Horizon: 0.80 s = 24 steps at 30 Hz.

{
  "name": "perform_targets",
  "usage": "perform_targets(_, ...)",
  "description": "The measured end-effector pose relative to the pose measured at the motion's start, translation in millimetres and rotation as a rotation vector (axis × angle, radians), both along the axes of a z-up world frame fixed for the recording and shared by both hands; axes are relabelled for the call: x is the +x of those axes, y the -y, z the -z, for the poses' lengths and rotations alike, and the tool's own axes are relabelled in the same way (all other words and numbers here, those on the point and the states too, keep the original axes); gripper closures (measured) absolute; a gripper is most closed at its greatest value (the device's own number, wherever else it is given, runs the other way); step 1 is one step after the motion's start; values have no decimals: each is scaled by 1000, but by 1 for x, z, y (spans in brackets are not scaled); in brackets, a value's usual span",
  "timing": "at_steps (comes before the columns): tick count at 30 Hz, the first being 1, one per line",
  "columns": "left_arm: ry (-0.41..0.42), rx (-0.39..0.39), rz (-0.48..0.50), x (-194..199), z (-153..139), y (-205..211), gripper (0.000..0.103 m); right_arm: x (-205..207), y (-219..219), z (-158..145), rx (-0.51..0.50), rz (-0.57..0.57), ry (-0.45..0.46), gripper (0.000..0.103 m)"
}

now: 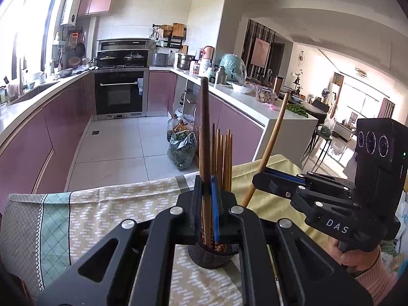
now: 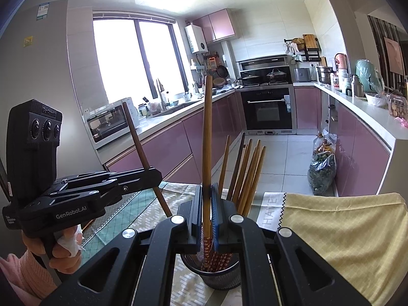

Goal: Organize utensils
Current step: 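Lower the left tool's chopstick into the mesh cup while the right tool lowers its own, then open both tools to release the chopsticks into the cup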

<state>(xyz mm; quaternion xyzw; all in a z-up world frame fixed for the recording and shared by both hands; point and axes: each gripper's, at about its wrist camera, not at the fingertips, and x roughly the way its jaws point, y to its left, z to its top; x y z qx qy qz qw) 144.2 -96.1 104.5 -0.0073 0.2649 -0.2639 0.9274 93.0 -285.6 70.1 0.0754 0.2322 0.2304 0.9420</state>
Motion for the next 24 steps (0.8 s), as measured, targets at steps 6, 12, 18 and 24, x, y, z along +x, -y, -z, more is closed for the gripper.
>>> perform_targets(6, -8, 9, 3, 3, 4, 3, 96, 1, 2, 5, 3, 0, -10, 97)
perform_targets(12, -19, 24, 6, 6, 9, 7, 96, 3, 1, 8, 1, 1, -19, 97)
perform_targets(18, -39, 38, 13, 11, 18, 11, 96, 4, 2, 13, 3, 4, -31, 97)
perform_targets(24, -62, 44, 16, 20, 26, 14, 96, 8, 2, 17, 3, 4, -47, 97)
